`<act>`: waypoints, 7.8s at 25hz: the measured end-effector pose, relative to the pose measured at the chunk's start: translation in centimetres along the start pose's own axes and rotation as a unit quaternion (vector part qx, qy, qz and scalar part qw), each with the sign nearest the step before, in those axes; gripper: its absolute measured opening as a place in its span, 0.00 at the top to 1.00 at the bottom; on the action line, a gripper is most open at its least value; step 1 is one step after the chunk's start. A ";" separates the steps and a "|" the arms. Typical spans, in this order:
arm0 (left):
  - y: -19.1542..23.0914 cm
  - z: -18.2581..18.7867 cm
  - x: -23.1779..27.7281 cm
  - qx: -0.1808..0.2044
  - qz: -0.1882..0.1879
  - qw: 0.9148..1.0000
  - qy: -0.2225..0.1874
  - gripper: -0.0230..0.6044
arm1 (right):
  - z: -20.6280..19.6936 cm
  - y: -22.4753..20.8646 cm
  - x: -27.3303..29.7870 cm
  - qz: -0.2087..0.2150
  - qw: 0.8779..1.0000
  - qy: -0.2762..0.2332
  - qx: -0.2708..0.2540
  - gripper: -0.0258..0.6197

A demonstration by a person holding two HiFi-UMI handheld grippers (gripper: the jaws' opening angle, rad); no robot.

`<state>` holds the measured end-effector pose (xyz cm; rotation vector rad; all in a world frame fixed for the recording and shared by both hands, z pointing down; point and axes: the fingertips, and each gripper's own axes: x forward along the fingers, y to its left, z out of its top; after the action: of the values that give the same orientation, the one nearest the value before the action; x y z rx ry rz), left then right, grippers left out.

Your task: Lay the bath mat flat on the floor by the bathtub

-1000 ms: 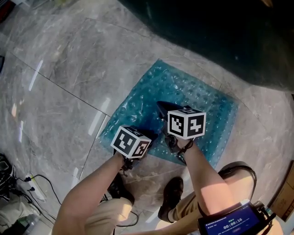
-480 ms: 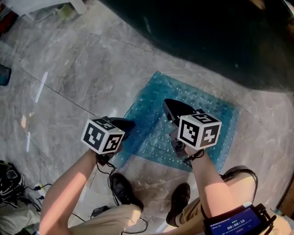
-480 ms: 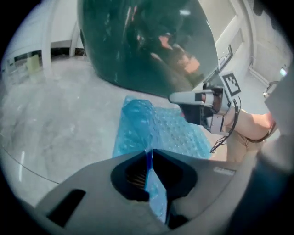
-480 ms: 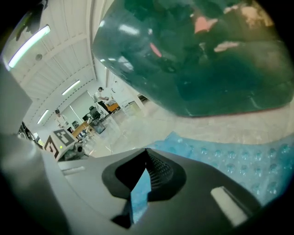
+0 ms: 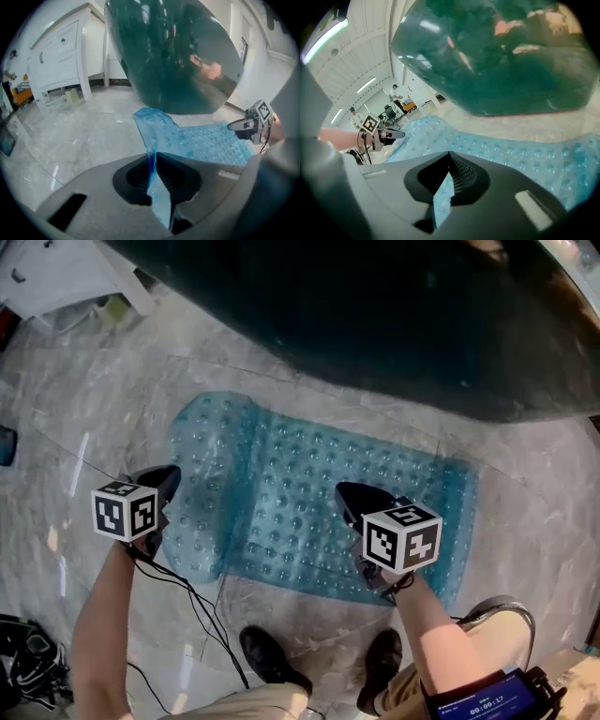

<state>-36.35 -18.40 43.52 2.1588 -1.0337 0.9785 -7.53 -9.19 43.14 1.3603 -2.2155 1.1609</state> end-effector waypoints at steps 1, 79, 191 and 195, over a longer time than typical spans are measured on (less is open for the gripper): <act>1.9 -0.1 -0.1 0.011 0.023 1.000 0.002 0.91 | 0.0 -0.1 -0.1 -0.004 1.000 -0.001 0.000 0.95; -43.8 0.8 13.6 -0.063 -0.322 0.943 -0.045 0.95 | -10.5 -17.7 -20.7 -0.071 0.980 -0.127 0.137 0.44; -45.1 -3.0 16.3 -0.039 -0.369 0.928 0.029 0.95 | -17.4 -12.4 -17.7 0.026 0.993 0.065 0.097 0.70; -45.2 -1.8 15.6 -0.035 -0.375 0.926 0.020 0.95 | -15.0 -11.0 -18.6 0.074 0.988 0.009 0.133 0.78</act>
<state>6.77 1.45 49.68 2.1775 -0.1558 0.5916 8.93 11.03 46.66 1.2903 -2.2444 1.5634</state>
